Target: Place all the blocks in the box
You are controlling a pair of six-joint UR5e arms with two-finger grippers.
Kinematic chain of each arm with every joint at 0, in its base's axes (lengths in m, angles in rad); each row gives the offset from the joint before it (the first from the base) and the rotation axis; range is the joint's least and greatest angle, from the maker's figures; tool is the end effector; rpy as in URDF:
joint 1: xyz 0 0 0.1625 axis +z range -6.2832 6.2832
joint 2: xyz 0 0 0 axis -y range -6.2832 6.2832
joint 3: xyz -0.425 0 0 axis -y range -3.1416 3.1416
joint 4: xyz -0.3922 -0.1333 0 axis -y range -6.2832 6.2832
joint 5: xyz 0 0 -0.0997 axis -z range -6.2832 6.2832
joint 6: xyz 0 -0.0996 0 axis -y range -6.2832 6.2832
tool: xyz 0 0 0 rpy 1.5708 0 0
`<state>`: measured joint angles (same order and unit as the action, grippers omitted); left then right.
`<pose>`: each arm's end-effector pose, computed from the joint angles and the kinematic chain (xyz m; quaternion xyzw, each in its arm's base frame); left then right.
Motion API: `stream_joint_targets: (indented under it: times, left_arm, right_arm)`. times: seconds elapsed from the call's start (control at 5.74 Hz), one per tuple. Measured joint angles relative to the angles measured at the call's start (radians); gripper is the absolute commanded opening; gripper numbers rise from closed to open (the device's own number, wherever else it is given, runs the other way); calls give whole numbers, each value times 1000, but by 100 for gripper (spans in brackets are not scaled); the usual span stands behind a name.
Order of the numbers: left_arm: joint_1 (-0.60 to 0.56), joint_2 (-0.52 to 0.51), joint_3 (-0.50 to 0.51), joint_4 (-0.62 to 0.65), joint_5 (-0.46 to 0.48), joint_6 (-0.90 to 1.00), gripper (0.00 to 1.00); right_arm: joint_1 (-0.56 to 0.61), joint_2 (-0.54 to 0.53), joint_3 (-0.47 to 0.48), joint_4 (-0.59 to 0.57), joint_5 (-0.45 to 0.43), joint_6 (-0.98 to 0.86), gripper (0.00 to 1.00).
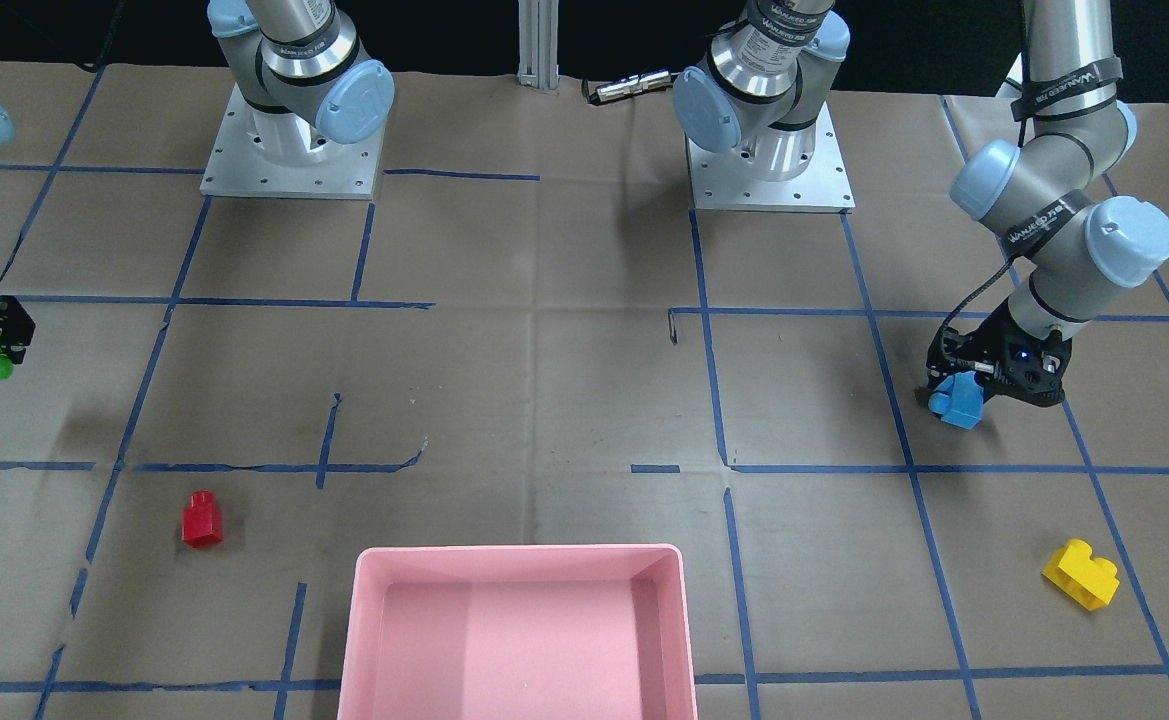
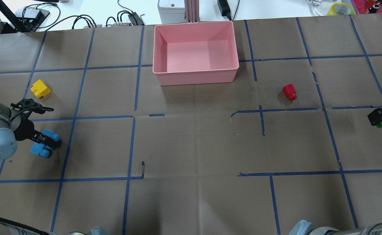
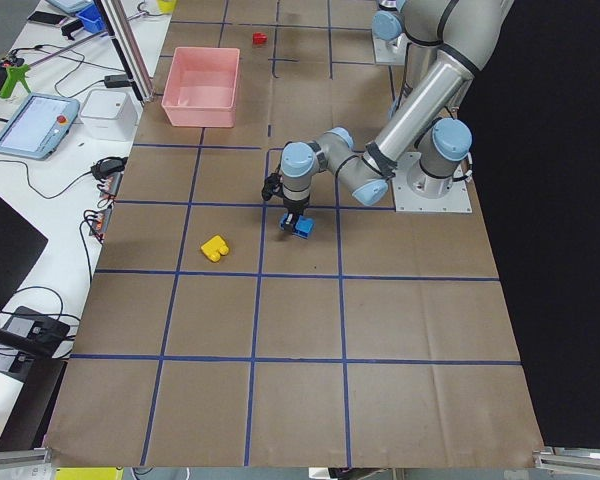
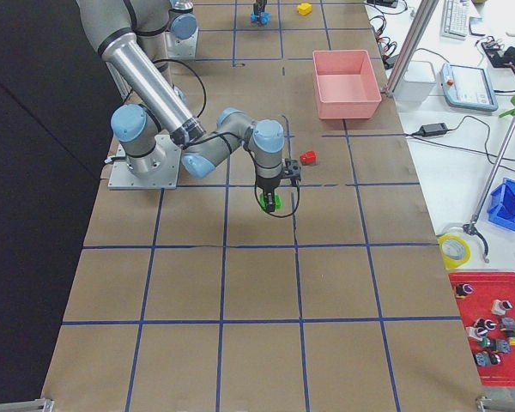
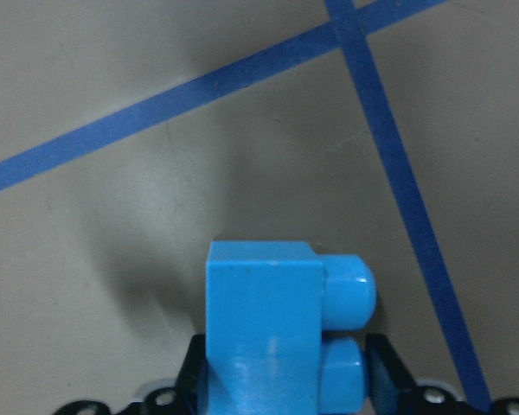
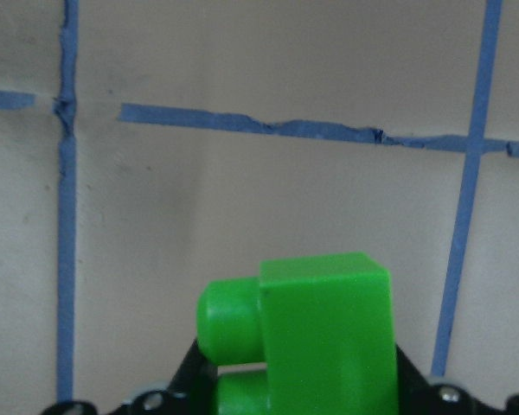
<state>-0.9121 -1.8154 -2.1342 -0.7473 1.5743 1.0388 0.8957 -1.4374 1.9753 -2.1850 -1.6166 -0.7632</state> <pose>0.1857 -0.4571 0.1933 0.1889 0.9820 -0.0038 0.0070 -0.2122 -0.4710 0.2912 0.0431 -0.9981 0.0136 0.0423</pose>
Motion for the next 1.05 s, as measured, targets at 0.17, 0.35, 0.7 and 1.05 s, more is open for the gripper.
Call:
stream_joint_targets:
  times: [0.17, 0.35, 0.7, 1.05]
  left_arm:
    - [-1, 6, 42, -17, 5, -2, 0]
    - [-3, 11, 107, -70, 6, -4, 0]
    - [-33, 21, 346, -338, 7, -39, 0]
    - [-111, 4, 624, -644, 5, -225, 0]
  right_arm:
    - [80, -31, -112, 142, -14, 96, 3]
    - [187, -35, -216, 241, -29, 218, 3]
    - [430, 35, -395, 300, -8, 408, 5]
    - [696, 242, -630, 322, 142, 571, 4]
